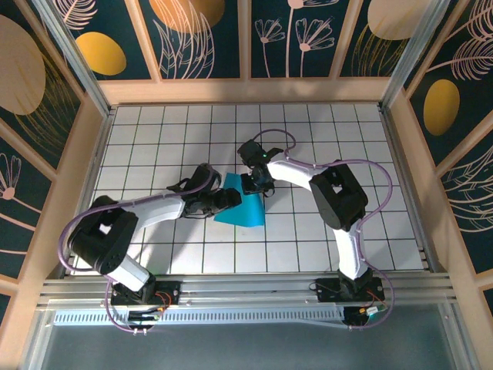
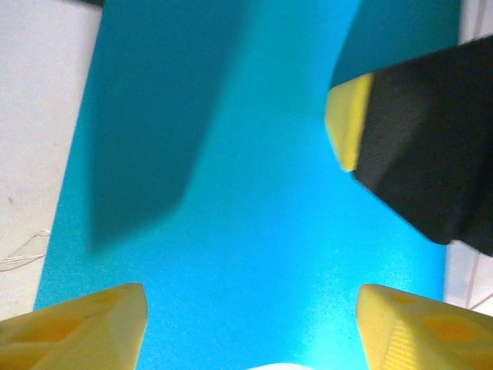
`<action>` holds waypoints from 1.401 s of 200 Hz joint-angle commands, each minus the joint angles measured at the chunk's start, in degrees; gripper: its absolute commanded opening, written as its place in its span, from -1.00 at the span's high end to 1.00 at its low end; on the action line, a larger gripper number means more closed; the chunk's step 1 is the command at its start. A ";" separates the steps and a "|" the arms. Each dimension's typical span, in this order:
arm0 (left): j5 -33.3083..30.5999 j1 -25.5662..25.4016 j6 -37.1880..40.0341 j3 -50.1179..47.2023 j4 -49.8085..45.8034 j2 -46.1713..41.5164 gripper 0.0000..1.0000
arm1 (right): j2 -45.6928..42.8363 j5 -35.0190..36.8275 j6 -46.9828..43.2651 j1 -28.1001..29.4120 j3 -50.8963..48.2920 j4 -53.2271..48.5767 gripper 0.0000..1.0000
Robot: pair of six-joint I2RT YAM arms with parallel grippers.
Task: Fold a paper plane with a square sheet of paper (fold left side to right side)
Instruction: Pick up the square sheet of paper from the center of the table, then place a square sheet of paper at the center of the table.
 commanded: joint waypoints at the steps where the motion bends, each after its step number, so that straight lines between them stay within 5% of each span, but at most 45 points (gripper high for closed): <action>1: 1.11 4.07 -1.22 -2.43 1.64 -5.52 -0.50 | -5.50 -4.50 -0.86 -2.10 -1.91 1.44 0.40; 68: 16.29 17.91 0.70 -11.45 15.99 -17.07 -0.75 | -20.39 -21.62 -1.33 -12.01 -10.61 9.12 0.47; 119: 27.11 18.10 -1.13 -13.09 32.49 -20.84 -0.89 | -32.21 -39.80 1.85 -19.34 -15.59 15.54 0.50; 165: 34.43 18.07 -3.74 -11.62 42.68 -19.92 -0.97 | -38.55 -54.11 11.01 -20.43 -18.30 25.58 0.56; 217: 39.31 16.87 -6.07 -8.02 49.23 -16.73 -0.98 | -42.58 -61.28 22.12 -18.83 -20.66 41.35 0.57; 280: 41.11 11.11 -5.72 -2.52 52.67 -13.01 -0.98 | -40.43 -62.77 26.51 -14.64 -18.98 49.12 0.57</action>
